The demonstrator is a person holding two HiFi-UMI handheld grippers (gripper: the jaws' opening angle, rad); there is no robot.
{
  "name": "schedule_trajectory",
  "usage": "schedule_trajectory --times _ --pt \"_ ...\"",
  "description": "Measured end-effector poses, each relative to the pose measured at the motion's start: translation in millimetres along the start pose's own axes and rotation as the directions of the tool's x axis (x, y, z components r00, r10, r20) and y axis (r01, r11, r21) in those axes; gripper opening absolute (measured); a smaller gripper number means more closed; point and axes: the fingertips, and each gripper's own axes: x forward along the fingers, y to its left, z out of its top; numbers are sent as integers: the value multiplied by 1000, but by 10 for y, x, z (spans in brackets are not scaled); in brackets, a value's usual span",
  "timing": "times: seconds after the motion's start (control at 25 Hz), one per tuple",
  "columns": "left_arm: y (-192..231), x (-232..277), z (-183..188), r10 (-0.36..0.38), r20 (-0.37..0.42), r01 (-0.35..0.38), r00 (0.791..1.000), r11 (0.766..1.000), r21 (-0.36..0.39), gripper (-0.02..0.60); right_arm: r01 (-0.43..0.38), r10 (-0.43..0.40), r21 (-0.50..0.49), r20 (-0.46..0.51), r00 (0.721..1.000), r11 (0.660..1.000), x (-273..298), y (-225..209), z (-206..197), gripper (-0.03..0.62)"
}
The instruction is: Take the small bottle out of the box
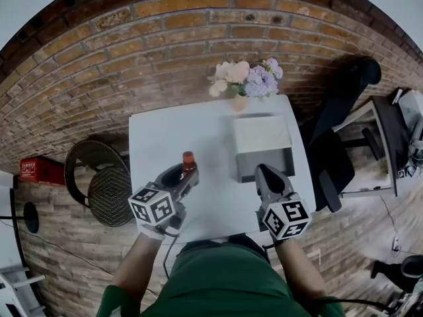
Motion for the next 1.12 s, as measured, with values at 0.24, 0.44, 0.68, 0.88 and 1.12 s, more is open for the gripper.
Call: schedule_trajectory --times 0.24,0.44,0.68,0.88,1.12 --pt "23 -36 -4 -1 16 1 1000 1000 -29 210 -10 10 -3 11 1000 1000 -59 7 24 5" --pt "-40 -7 -42 -15 5 15 1000 999 -33 210 -26 27 -27 22 999 999 -93 35 67 5" --pt "-108 42 -83 -22 1 22 1000 999 -28 210 -14 15 -22 32 999 1000 -119 -31 94 5" --pt "-95 49 -129 -17 0 17 1000 999 -30 210 -22 22 -5 70 997 1000 -166 -45 133 5" --pt "-77 71 -152 -14 -1 14 1000 999 -36 210 -2 4 -27 76 997 1000 -196 -113 134 5"
